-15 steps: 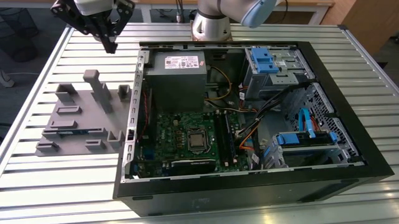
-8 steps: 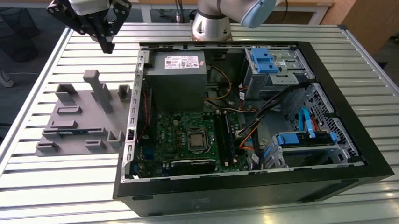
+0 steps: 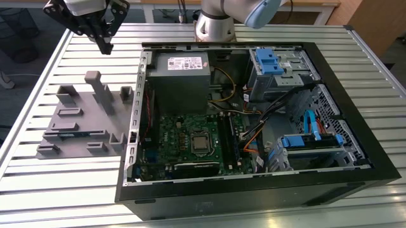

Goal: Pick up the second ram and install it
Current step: 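Reach for the second ram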

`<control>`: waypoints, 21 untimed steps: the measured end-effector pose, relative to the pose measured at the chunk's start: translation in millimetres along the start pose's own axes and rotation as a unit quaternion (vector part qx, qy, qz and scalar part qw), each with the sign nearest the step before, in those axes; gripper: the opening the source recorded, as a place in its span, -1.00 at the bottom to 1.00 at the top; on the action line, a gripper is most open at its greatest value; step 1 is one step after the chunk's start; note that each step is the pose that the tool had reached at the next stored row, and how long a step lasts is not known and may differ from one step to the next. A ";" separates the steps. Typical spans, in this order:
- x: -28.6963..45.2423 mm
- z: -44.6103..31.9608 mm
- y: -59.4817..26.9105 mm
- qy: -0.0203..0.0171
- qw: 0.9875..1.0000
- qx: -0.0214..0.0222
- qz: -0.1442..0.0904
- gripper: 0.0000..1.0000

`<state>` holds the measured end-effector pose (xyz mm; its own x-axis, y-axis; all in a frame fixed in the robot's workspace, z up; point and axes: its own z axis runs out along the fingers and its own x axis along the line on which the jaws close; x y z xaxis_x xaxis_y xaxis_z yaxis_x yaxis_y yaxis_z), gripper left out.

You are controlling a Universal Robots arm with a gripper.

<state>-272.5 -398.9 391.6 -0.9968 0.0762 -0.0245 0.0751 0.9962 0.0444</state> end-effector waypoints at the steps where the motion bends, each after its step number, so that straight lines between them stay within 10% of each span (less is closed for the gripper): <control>1: 0.8 0.0 -0.1 0.000 1.000 0.000 0.000 -0.79; 21: 14.9 -0.2 -1.1 0.000 1.000 0.000 0.000 -0.79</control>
<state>-287.5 -398.9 391.4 -0.9968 0.0762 -0.0246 0.0751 0.9962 0.0444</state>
